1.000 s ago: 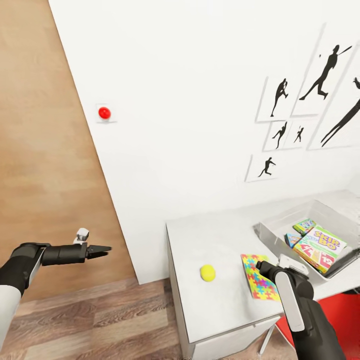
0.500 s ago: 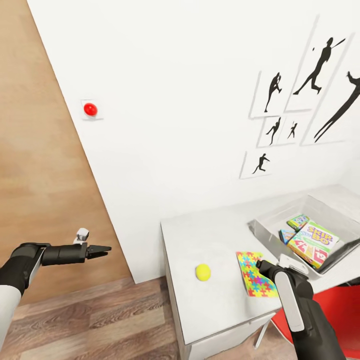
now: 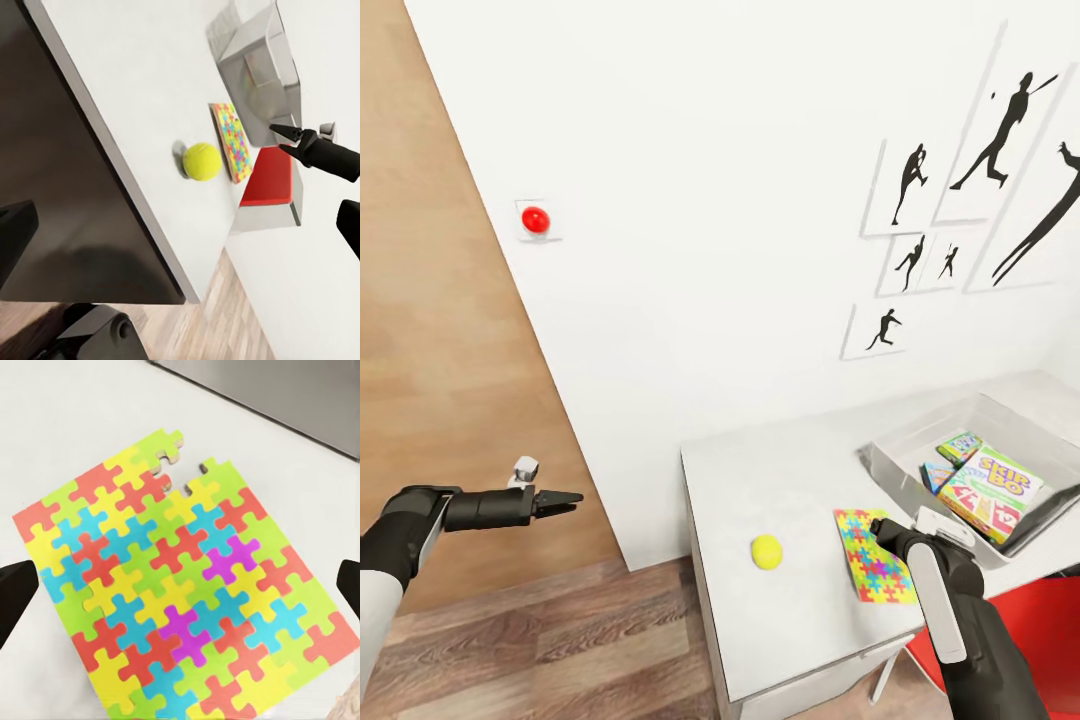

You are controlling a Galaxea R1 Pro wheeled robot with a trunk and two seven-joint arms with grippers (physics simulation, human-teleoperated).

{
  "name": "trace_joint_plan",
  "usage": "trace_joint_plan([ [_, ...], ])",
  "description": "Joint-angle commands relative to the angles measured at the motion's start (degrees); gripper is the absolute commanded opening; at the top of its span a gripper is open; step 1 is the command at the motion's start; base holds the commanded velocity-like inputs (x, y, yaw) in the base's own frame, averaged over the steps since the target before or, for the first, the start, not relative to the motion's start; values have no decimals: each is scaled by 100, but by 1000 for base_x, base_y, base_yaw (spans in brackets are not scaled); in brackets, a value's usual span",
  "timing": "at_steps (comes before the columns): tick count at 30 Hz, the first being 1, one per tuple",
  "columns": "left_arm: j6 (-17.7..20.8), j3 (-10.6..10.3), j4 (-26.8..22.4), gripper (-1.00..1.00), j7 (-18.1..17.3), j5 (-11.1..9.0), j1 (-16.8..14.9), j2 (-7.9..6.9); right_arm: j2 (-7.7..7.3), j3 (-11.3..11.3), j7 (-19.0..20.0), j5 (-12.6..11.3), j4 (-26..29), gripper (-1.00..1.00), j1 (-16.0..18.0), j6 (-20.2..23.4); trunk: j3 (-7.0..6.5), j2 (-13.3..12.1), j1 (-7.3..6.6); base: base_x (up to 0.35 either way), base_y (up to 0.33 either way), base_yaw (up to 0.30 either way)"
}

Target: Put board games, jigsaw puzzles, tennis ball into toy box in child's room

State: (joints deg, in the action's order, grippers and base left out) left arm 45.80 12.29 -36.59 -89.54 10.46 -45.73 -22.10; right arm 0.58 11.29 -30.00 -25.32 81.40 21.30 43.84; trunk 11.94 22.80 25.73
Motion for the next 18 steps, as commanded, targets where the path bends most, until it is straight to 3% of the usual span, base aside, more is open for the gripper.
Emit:
trace_joint_plan([
  [1,58,21,-3,100,-46,59,-6,4,3,5,-51,-61,7,100,6,10,12,12,6,200,0,0],
  [18,55,20,-4,100,-46,61,-6,8,3,5,-50,-68,-1,100,6,2,12,12,6,89,0,0],
])
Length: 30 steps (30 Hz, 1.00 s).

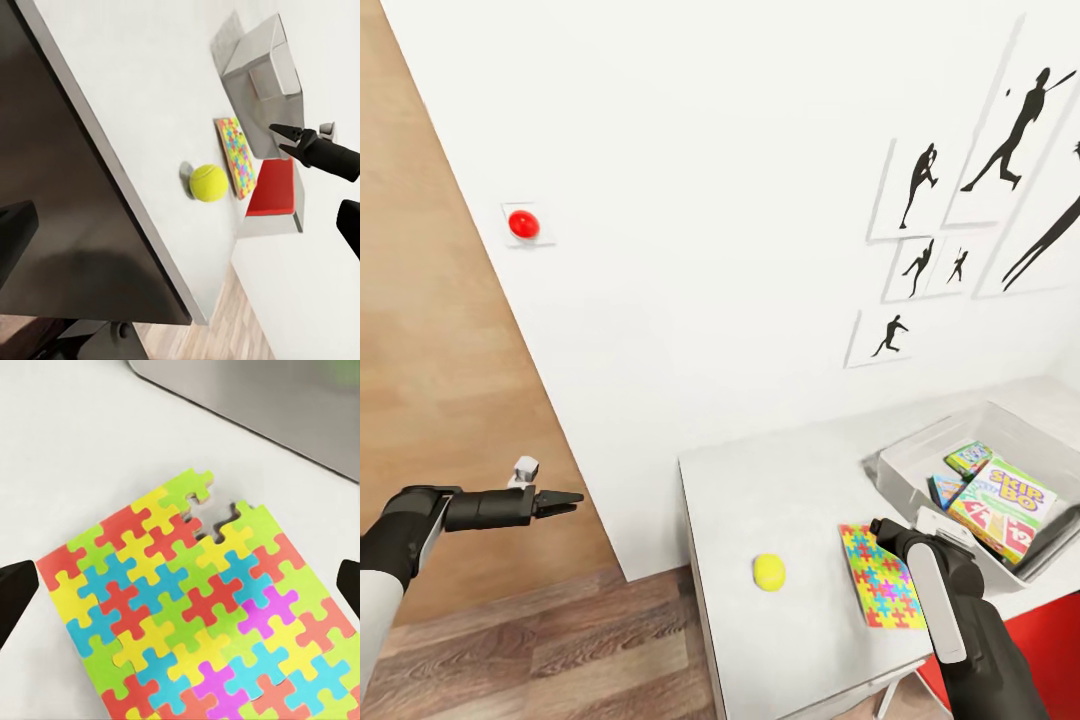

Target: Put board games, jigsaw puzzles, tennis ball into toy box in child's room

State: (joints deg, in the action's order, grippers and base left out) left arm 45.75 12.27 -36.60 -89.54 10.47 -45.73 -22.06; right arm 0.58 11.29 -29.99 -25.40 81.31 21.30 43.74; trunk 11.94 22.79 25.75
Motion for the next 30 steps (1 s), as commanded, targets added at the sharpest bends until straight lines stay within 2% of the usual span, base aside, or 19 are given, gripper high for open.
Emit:
trace_joint_plan([
  [1,60,21,-4,100,-46,60,-6,5,3,5,-51,-61,7,100,6,12,12,12,3,23,0,0],
  [16,65,21,-5,100,-46,59,-6,9,3,5,-51,-61,7,100,6,12,12,12,3,9,0,0],
  [30,64,21,-5,100,-46,60,-6,18,3,-6,-51,-56,10,100,6,12,4,12,3,122,0,0],
])
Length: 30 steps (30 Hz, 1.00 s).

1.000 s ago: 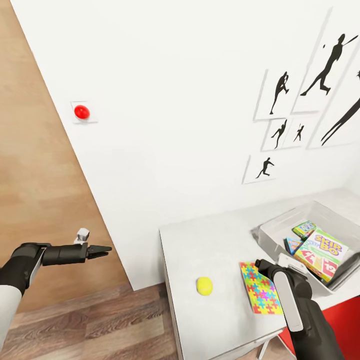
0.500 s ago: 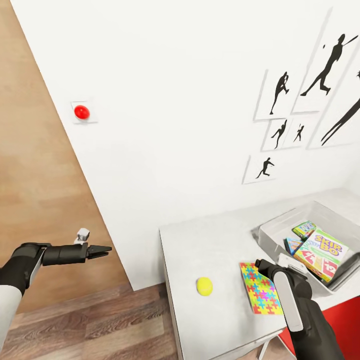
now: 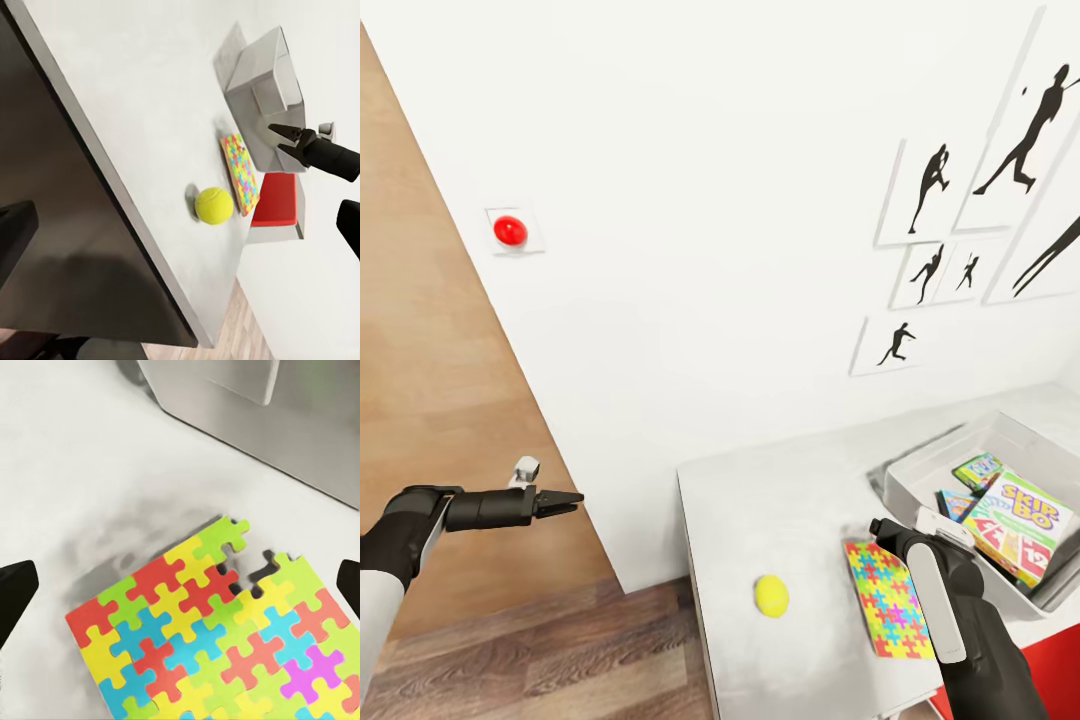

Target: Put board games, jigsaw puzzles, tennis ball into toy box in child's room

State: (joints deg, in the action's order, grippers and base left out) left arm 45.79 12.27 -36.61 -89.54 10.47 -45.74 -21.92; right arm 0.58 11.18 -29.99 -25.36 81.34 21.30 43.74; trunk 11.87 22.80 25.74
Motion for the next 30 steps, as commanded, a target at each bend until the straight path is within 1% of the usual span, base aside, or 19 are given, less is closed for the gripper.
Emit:
trace_joint_plan([
  [1,61,21,-4,100,-46,60,-5,4,3,7,-51,-60,7,100,6,12,7,12,4,17,0,0],
  [21,62,21,-4,100,-46,61,-5,3,3,-1,-51,-58,11,100,6,12,-165,12,4,3,0,0],
  [30,55,21,-4,100,-46,61,-5,4,3,-1,-51,-63,7,100,6,12,-201,12,4,115,0,0],
])
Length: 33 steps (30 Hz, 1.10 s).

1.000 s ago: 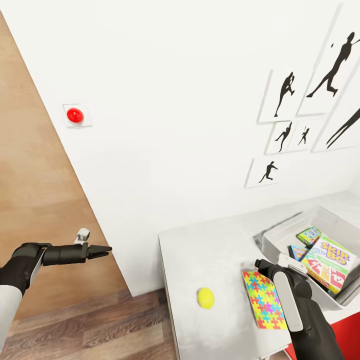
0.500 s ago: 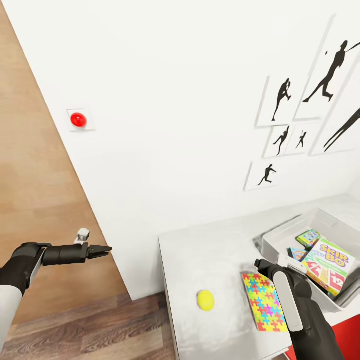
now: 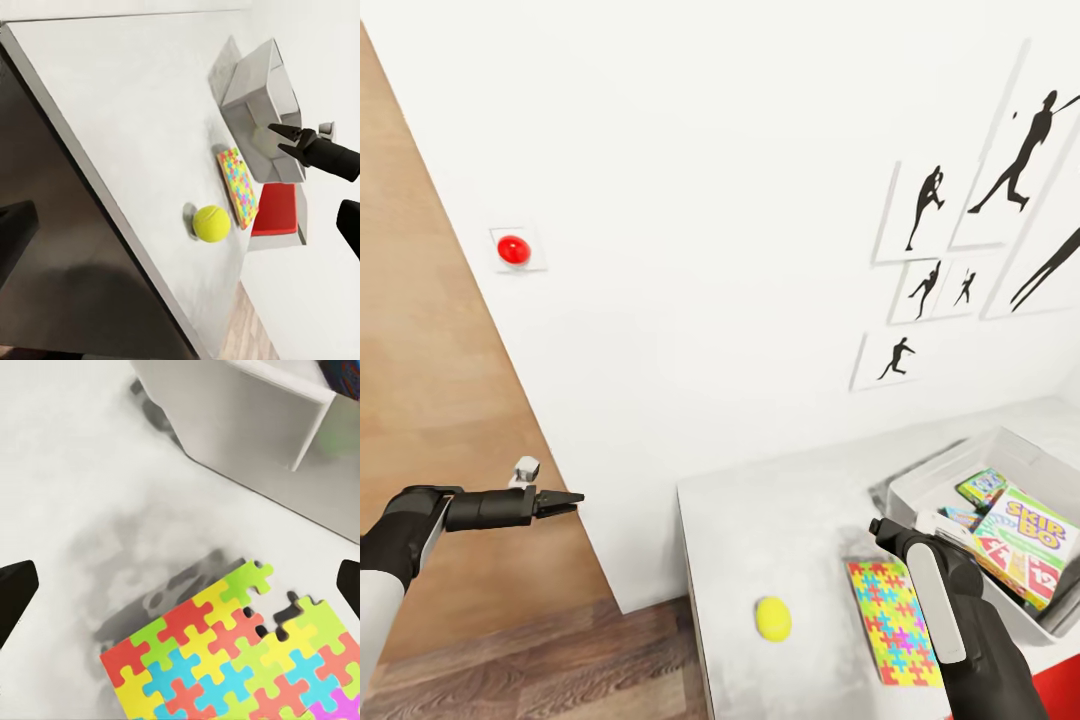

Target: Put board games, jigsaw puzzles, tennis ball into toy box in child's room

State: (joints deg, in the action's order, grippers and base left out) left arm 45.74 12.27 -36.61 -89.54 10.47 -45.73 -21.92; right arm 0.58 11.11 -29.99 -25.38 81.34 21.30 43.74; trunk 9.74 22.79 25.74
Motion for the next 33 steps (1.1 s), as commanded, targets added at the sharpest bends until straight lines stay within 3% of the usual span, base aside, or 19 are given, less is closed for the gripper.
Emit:
trace_joint_plan([
  [1,60,21,-4,100,-46,60,-6,4,3,5,-51,-59,9,100,6,12,11,12,4,60,0,0],
  [33,58,21,-4,100,-46,60,-6,4,5,3,-51,-59,15,100,6,12,9,12,4,31,-11,0],
])
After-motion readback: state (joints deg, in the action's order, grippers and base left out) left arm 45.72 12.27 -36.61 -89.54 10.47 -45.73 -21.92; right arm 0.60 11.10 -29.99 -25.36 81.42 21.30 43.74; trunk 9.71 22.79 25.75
